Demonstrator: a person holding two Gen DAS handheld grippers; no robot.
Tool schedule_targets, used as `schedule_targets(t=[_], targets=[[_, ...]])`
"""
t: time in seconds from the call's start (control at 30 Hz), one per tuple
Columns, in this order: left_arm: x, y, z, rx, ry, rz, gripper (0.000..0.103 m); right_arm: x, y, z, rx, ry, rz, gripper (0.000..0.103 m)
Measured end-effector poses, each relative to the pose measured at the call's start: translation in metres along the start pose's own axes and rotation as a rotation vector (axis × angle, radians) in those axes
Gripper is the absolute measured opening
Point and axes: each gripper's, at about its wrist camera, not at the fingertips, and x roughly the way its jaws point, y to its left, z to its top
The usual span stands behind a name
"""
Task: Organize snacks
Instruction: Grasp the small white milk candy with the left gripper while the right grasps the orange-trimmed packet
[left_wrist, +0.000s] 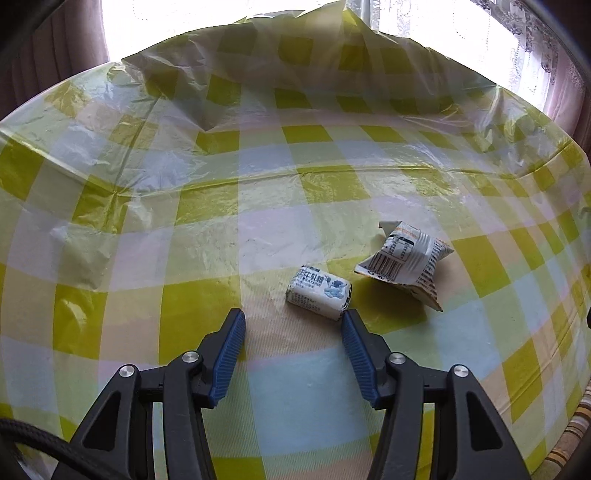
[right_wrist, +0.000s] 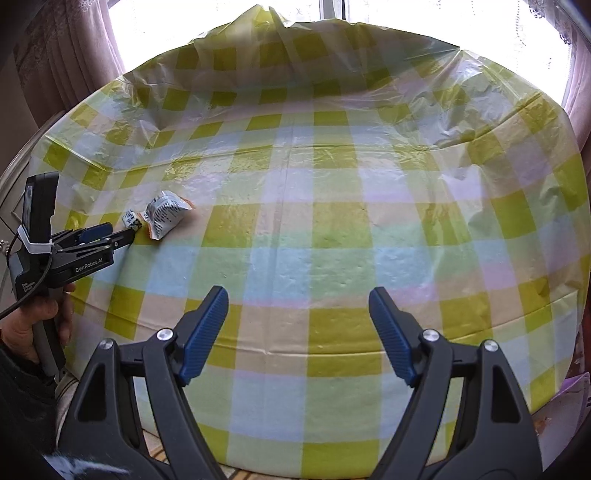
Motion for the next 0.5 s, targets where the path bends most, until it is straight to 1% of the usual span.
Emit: schedule_targets(t=[0.17, 0.23, 0.3, 0.37, 0.5], targets=[[0.006, -0.002, 0.008, 0.049, -0.030, -0.031, 0.051, 0.014, 0.029, 0.009, -0.018, -0.011, 0.020, 0.081], [0.007, -0.001, 0.010, 0.032, -0.035, -0.051, 0.049, 0.020, 0.042, 0.014, -0.025, -0.019, 0.022, 0.081], [0.008, -0.002, 0.010, 0.025, -0.037, -0.046, 0.048, 0.025, 0.052, 0.017, -0.024, -0.029, 0.026, 0.081], [0.007, -0.003, 0.009, 0.024, -0.040, -0.049, 0.036, 0.031, 0.062, 0.022, -0.015, -0.042, 0.027, 0.081], [0.004, 0.004, 0.007, -0.031, -0.050, -0.070, 0.035, 0.042, 0.083, 0.032, 0.003, -0.055, 0.045, 0.081]])
